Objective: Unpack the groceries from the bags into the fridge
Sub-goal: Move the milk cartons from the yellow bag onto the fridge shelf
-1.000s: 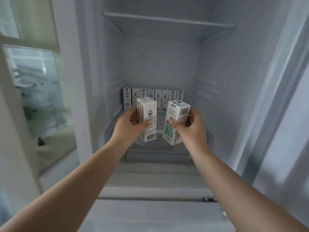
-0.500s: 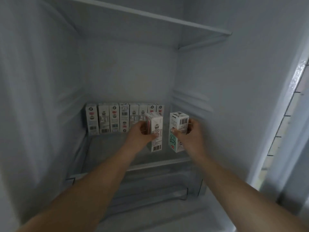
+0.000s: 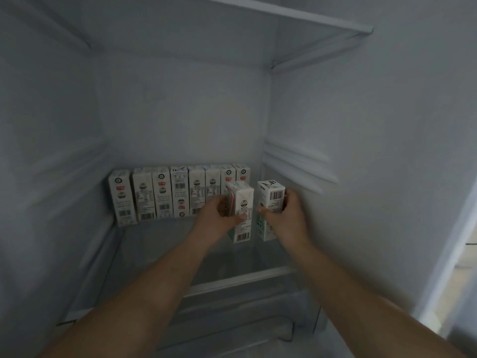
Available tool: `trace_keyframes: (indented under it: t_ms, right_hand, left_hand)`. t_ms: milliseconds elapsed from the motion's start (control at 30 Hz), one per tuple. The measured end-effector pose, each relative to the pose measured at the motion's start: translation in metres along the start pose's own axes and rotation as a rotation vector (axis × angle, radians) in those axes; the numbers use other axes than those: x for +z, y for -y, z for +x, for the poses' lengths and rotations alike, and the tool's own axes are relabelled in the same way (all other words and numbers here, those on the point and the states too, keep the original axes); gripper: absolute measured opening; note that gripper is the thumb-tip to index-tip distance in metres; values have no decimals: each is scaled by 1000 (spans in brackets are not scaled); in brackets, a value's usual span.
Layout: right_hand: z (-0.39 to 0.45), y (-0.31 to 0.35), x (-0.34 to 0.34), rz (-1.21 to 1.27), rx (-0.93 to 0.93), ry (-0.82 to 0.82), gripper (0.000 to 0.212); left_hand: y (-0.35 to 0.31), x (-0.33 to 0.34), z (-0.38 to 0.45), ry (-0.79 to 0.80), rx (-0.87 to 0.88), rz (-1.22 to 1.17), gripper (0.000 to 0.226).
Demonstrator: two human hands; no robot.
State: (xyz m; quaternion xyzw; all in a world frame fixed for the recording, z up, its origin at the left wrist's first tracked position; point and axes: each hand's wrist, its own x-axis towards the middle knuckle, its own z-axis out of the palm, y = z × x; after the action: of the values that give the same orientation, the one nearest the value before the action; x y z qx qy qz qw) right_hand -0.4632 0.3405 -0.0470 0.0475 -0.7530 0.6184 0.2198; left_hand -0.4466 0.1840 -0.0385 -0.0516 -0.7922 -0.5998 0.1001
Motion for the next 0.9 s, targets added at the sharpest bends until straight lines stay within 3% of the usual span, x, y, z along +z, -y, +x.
trace_keyframes:
  t_ms: [167,367,567,900]
  right_hand:
    - [-7,-1,-6,18,11,61,58]
    - [-22,-2,-15,-216,-1,165,52]
    - [-3,-1,-3,-381,61,89,41]
    - [43,-15,24,-441,108,12,34]
  left_hand:
    - [2,3,-3,-13,-32,1,72]
    - [6,8,-5,-58,-76,-78,65]
    - [6,12,2,-81,-104,-128,60]
    - [15,15,26,-97,-116,-149,63]
